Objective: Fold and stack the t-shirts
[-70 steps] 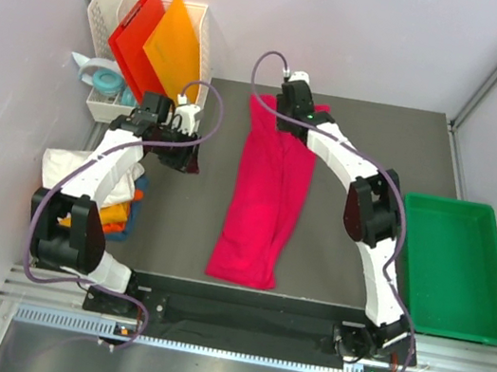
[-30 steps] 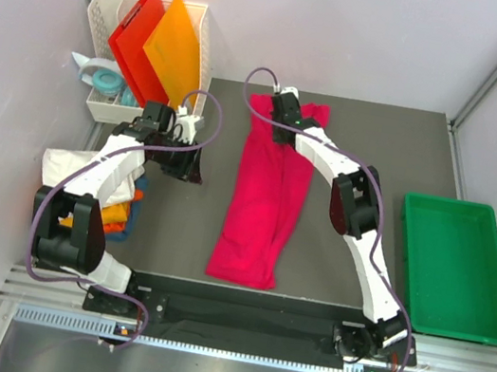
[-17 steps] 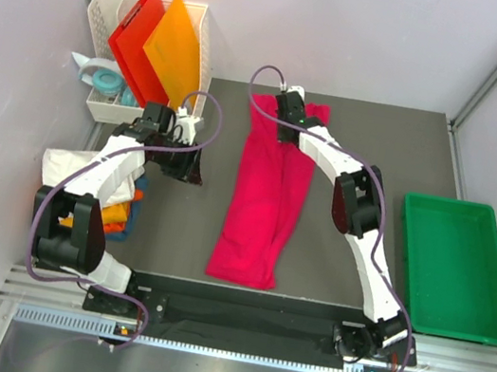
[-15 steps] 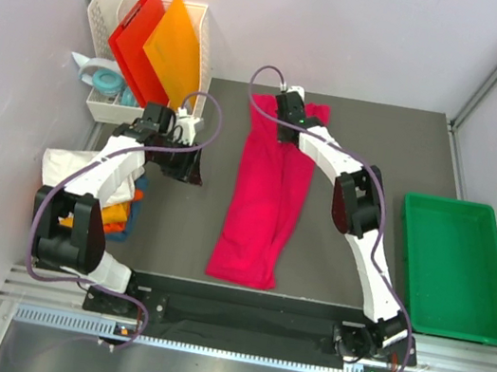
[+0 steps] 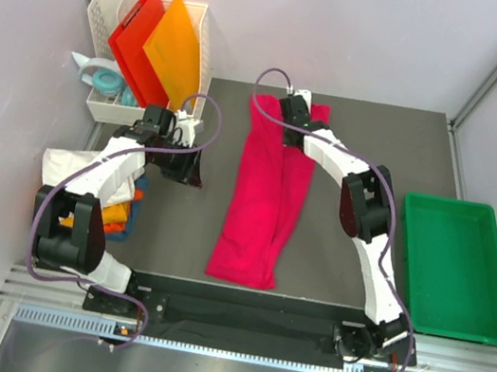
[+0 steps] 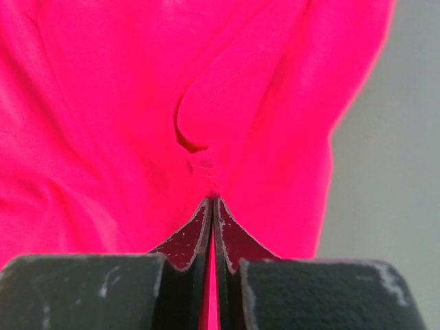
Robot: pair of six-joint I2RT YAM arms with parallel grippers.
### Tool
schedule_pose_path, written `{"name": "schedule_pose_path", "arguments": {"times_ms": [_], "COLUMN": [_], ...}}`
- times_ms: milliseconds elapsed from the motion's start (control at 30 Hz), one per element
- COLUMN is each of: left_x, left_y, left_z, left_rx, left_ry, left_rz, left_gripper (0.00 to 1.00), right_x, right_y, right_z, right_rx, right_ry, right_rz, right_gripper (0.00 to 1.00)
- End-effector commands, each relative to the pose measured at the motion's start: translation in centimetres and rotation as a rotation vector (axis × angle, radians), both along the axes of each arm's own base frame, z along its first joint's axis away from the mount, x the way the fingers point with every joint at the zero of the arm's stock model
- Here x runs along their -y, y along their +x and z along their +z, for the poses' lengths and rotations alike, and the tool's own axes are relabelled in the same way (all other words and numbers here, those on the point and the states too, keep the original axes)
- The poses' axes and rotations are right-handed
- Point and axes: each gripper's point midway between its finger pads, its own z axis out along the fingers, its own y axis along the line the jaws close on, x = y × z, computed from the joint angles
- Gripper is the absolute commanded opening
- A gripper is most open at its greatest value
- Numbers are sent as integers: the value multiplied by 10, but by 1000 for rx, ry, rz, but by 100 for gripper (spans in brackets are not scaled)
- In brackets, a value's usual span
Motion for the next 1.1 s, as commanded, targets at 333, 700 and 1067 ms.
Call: {"name": "schedule_pose_path", "arguments": {"times_ms": [333,700,1067], "left_x": [6,10,9], "left_y": [9,7,12], "left_z": [11,11,6], "left_rx": [61,57,42], "left_ry": [-37,-61,-52], "left_rz": [-13,-36,-25], "left_gripper": [49,50,50], "right_x": [45,33,11], "right_y": [-22,4,35], "right_z": [21,60,86], "right_rx": [18,119,148], "right_ry": [42,125,192], "right_rz": [-156,-121,-65], "right_gripper": [0,59,32]}}
